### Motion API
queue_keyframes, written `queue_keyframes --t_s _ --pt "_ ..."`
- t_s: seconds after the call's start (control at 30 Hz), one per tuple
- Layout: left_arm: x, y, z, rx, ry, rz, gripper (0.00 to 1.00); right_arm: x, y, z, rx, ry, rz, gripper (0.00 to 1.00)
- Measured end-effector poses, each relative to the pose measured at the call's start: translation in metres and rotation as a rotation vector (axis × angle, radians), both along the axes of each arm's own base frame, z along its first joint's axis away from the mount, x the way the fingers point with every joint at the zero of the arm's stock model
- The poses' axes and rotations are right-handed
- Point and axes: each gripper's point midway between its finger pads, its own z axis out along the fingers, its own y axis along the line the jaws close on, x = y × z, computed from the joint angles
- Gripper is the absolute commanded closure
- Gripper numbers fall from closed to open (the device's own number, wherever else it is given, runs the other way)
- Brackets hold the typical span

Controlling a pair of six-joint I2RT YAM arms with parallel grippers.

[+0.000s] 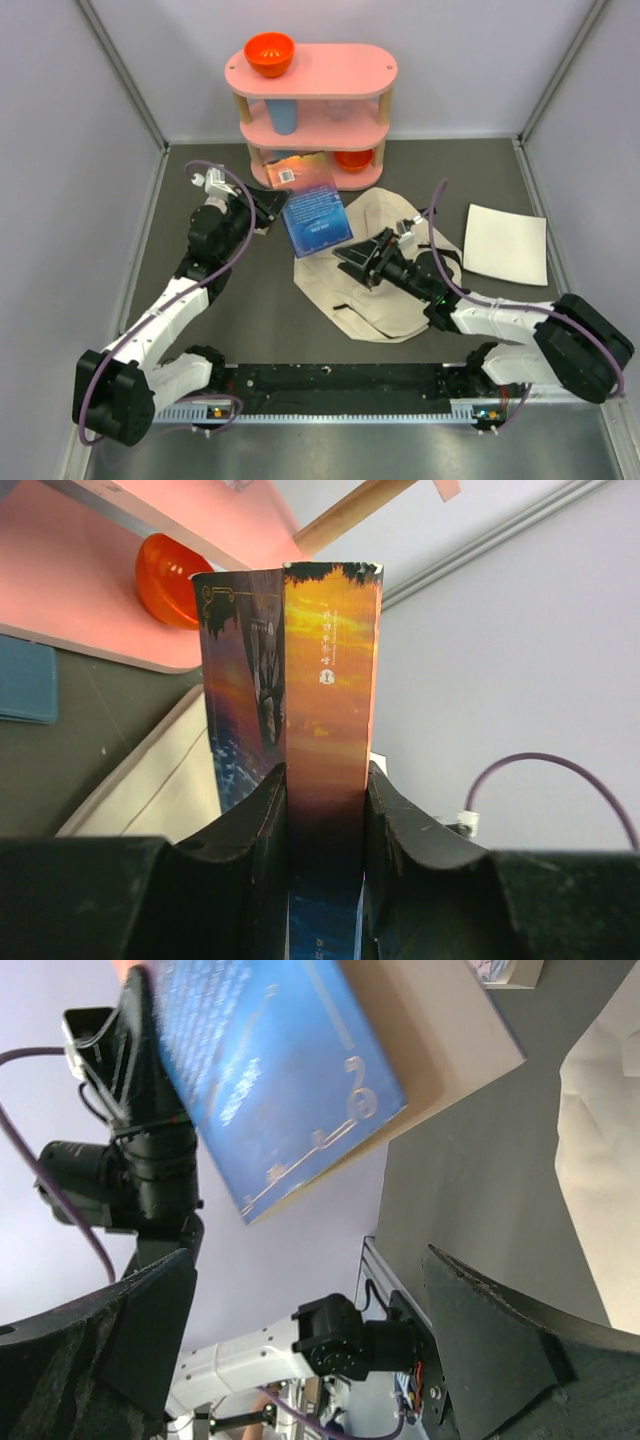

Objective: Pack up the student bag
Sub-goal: Pick up the book from the center of the board.

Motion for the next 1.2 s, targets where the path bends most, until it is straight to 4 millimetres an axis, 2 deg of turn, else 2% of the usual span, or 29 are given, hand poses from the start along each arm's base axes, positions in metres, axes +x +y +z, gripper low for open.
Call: queue_keyframes --t_s 0.13,0.33,0.6,0.7,0.73,1.0,1.03,1.1,1.13,1.2 --pt "-0.002 -0.004 0.007 -0.035 -0.009 -0.014 1.00 0.010 0.010 -0.011 0.000 0.023 -0.001 0.06" --pt "-0.004 -0.007 0.014 -0.082 -0.014 -0.026 1.00 0.029 0.030 -0.006 0.056 -0.006 0.001 0.01" --pt "-0.007 -0.007 0.003 -0.113 0.017 -0.020 1.00 0.046 0.037 -0.010 0.082 -0.033 -0.045 0.01" --pt "-0.009 -0.003 -0.001 -0.122 0.026 -0.005 1.00 0.050 0.037 -0.014 0.073 -0.038 -0.064 0.06" --pt "-0.009 -0.002 -0.002 -0.125 0.027 0.000 1.00 0.051 0.037 -0.015 0.070 -0.039 -0.069 0.12" --pt "-0.013 0.007 -0.007 -0.141 0.026 0.041 1.00 0.055 0.035 -0.018 0.058 -0.048 -0.094 0.31" --pt "-0.014 0.008 -0.007 -0.142 0.024 0.045 1.00 0.055 0.035 -0.017 0.058 -0.050 -0.096 0.41" --pt "-0.015 0.011 -0.007 -0.144 0.019 0.059 1.00 0.056 0.034 -0.016 0.056 -0.057 -0.102 0.49" --pt "-0.015 0.013 -0.007 -0.142 0.018 0.066 1.00 0.056 0.034 -0.015 0.057 -0.059 -0.106 0.59" --pt "-0.014 0.017 -0.008 -0.140 0.016 0.089 1.00 0.058 0.031 -0.012 0.062 -0.067 -0.116 0.62"
